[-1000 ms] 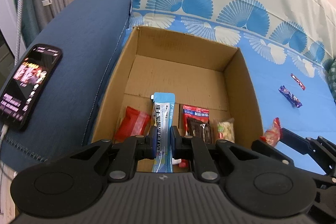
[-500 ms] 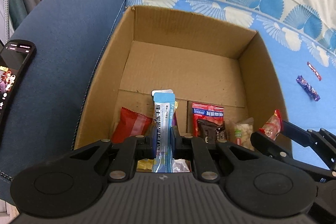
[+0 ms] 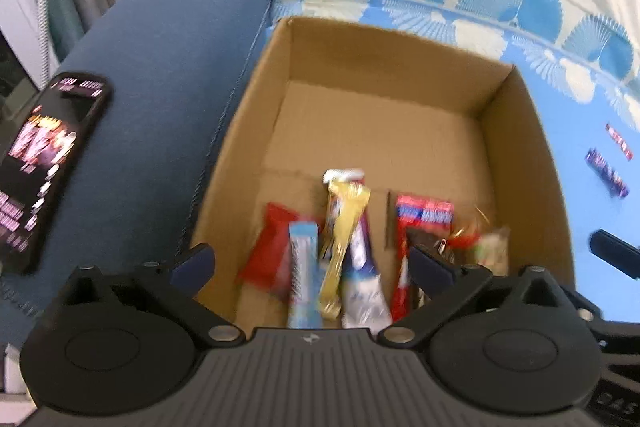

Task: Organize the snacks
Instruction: 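Lower both tools into the box and open them to release the snacks, then reach both tools over the sofa toward the purple bar and red stick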

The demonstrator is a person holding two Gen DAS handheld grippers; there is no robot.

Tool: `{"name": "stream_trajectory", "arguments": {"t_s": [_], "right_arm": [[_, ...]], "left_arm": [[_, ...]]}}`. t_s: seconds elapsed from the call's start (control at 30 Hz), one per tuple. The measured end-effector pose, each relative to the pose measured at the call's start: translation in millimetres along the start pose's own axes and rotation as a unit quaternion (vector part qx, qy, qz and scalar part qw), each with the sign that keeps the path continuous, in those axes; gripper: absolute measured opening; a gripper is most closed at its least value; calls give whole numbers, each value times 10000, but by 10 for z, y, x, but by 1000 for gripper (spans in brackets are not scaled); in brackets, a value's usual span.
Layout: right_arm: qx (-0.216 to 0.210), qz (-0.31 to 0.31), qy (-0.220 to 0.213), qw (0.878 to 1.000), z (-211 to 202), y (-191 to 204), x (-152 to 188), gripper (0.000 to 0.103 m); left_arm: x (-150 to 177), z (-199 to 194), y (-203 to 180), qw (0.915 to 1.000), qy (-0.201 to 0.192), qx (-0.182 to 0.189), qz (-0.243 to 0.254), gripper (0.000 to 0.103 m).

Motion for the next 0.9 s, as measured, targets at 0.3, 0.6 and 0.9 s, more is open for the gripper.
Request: {"name": "stream_trajectory", "arguments": {"t_s": [0.3,0.6,0.9], "right_arm": [[-83,153,214,9996,-680,335,490,96],[84,12,-208,9997,-1348,465,668,99],[55,-160,-593,9981,-1736,513,726,102]], "left_arm": [[534,-575,46,10000,1,-28,-10,103],[1006,-1127,32,9994,-324,-88,66,103],[1272,-1478,-23,9982,-577,-134,114,103]]}}
Point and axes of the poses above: each gripper's, at about its wrist camera, not at the fingertips, and z roughly the way its jaws point, y to its left, x to its underside, the point moved 10 cm from there along z, roughly the way its jaws point, and after that the axes turned 2 degrees about z, right-handed, at the moved point
